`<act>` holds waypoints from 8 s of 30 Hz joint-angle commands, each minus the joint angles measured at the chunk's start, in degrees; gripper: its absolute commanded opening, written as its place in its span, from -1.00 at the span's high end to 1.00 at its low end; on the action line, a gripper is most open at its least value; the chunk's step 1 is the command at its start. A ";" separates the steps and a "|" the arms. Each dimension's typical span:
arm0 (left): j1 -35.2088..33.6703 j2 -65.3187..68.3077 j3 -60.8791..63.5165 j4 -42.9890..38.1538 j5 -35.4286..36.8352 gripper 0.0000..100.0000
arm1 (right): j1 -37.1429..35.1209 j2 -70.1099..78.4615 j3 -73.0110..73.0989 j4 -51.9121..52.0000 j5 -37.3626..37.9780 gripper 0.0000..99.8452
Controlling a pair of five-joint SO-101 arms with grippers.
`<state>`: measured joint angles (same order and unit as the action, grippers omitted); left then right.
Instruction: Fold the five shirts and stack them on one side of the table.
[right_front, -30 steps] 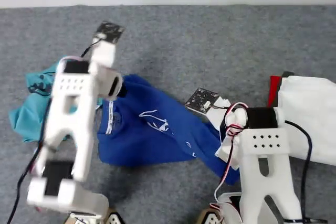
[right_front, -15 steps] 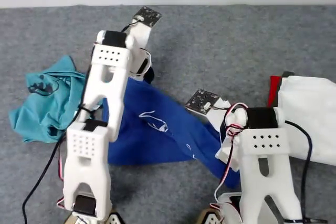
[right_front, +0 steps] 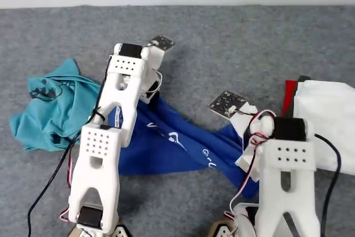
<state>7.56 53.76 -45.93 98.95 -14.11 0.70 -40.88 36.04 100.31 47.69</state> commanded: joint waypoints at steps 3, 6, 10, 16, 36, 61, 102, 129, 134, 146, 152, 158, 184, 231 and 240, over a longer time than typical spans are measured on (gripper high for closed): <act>-0.88 -18.29 27.91 0.79 -5.54 0.90 | 1.10 -6.11 -0.70 1.71 3.34 0.98; -3.52 -26.11 39.60 -1.93 -6.24 0.95 | 1.10 -7.52 -0.70 1.71 4.31 0.98; -6.59 -38.86 48.31 -2.29 -6.24 0.95 | 1.10 -7.69 -0.35 1.54 4.31 0.98; -6.77 -59.08 60.26 1.05 -6.24 0.95 | 1.19 -7.69 -0.35 -1.01 4.31 0.98; -16.00 -89.32 71.78 0.88 -3.87 0.43 | 1.19 -7.52 1.23 -1.45 4.13 0.98; -22.59 -49.41 66.07 -7.47 -12.75 0.60 | 1.19 -8.04 3.16 -1.27 0.79 0.98; -22.15 -82.02 44.88 -40.00 -3.16 0.97 | 0.75 -6.37 -9.76 -59.82 1.05 0.98; -15.65 -70.77 35.65 -3.25 -13.89 0.97 | -0.04 6.37 -0.88 -47.87 1.14 0.98; -15.91 -71.65 43.21 1.67 -13.89 0.97 | -0.04 6.29 -0.44 -36.97 1.14 0.98; -17.32 -99.52 71.78 1.58 -17.41 0.97 | 0.48 -6.55 -3.25 -5.76 1.05 0.61; -17.32 -108.66 82.24 1.41 -17.23 0.97 | 0.13 -12.79 -2.99 -5.76 0.70 0.61; -17.32 -112.00 86.29 -0.79 -14.15 0.97 | 0.13 -4.44 -1.49 -5.76 -0.97 0.61; -17.32 -112.35 86.46 -1.58 -11.52 0.97 | -2.77 35.56 -7.82 -14.37 -6.07 0.61; -17.32 -112.44 87.25 -1.85 -11.52 0.97 | -0.04 4.62 -6.95 -8.57 -1.76 0.98; -17.23 -112.44 87.25 -1.85 -11.52 0.97 | -0.22 10.95 1.49 -16.40 -2.11 0.93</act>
<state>-9.41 -57.98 41.98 98.51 -26.07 -0.26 -31.21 37.45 85.19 45.41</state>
